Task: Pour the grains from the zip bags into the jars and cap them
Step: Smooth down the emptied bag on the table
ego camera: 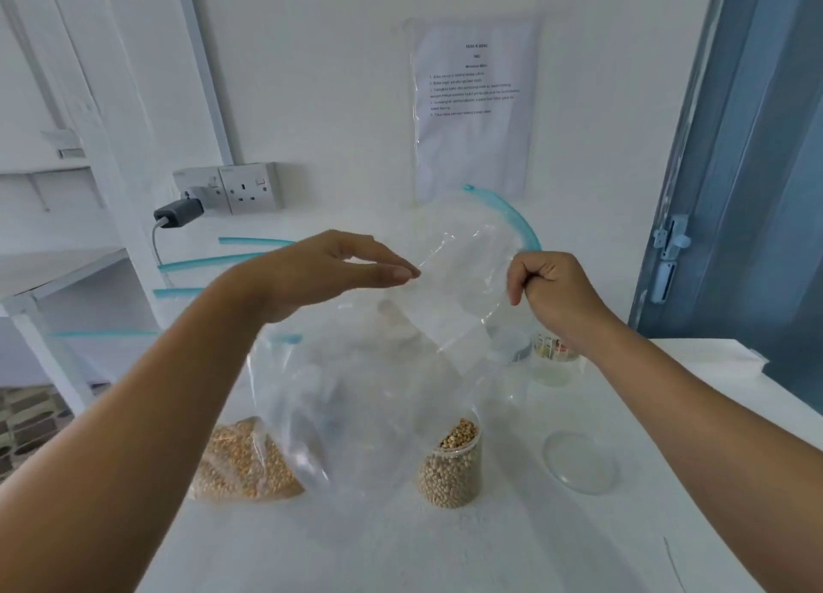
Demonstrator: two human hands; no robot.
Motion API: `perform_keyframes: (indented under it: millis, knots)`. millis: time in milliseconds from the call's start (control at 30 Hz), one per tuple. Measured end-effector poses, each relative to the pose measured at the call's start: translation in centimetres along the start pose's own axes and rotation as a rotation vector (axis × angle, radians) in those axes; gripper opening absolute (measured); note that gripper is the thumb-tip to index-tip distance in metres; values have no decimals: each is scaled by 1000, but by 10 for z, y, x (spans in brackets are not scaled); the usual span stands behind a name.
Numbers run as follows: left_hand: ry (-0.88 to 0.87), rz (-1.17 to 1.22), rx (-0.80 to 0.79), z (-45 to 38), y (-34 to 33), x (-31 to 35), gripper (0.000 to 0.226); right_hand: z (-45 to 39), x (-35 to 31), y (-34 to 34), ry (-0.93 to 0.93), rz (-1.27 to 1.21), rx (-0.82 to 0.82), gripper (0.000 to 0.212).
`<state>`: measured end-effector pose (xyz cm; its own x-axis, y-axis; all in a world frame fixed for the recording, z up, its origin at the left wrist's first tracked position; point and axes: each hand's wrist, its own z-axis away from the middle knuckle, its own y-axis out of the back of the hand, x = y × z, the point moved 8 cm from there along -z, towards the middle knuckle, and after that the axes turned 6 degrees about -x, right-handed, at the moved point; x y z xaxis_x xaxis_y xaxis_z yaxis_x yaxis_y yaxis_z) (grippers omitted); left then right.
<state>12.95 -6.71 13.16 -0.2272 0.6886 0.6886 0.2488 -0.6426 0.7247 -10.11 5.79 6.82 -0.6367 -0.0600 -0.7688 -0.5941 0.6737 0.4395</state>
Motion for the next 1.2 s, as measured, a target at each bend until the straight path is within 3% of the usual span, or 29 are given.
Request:
perform_keyframes:
  millis: [167,267,333,500,667,767,867,1000,1200]
  knots:
    - [64,321,-79,-30,-18,-32,39,2,-20,-2,112,153,-85,49]
    - [32,428,-38,-37,-22,-45,22,4,-24,4,142,313,24,69]
    - [24,496,61,-39,-19,-53,19,8,-19,11,90,308,95,70]
    - [-11,796,265,-37,-8,-57,22,36,6,3,-188,-244,118,42]
    - [-10,1103,258,-41,-11,-57,20,52,4,-42,-284,-704,-108,34]
    - [-2,1246,220,-44,-20,-54,23,50,16,-51,-347,-904,-136,39]
    - [-2,1242,186,-46,-27,-53,28,50,24,-48,-357,-1047,-95,32]
    - [7,1066,267,-51,-31,-58,22,51,46,-11,-357,-864,46,26]
    - [56,1001,274,-82,-93,-28,30,67,94,62,-404,-781,52,23]
